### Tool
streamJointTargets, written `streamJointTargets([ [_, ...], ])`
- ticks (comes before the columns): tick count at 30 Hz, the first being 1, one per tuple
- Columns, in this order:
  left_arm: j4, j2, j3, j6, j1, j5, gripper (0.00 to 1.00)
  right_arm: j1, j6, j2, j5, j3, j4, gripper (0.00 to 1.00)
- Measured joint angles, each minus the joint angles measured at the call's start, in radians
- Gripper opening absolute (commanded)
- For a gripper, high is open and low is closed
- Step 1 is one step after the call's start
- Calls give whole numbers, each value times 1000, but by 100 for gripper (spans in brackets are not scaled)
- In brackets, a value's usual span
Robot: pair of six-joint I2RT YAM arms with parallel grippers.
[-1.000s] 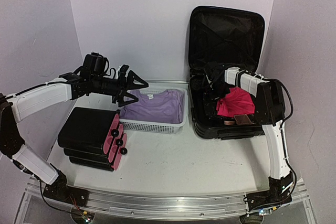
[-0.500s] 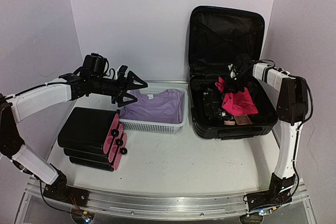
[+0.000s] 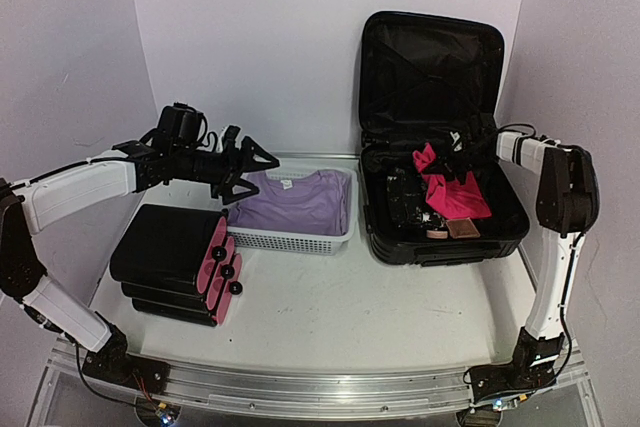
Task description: Open, take out, and arrange the luggage
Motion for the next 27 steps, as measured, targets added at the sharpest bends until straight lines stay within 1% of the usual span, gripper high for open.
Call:
streamJointTargets([
  [9, -4, 0, -2, 19, 34, -11, 90, 3, 122, -87, -74, -85, 34, 0],
  [13, -13, 0, -7, 34, 47, -14, 90, 26, 169, -137, -82, -106, 39, 0],
  [20, -35, -18, -20, 61, 56, -15, 90, 148, 266, -157, -50, -112, 51, 0],
  [27, -49, -92, -63, 98, 67, -31, 90, 291, 381, -157, 62, -111, 66, 0],
])
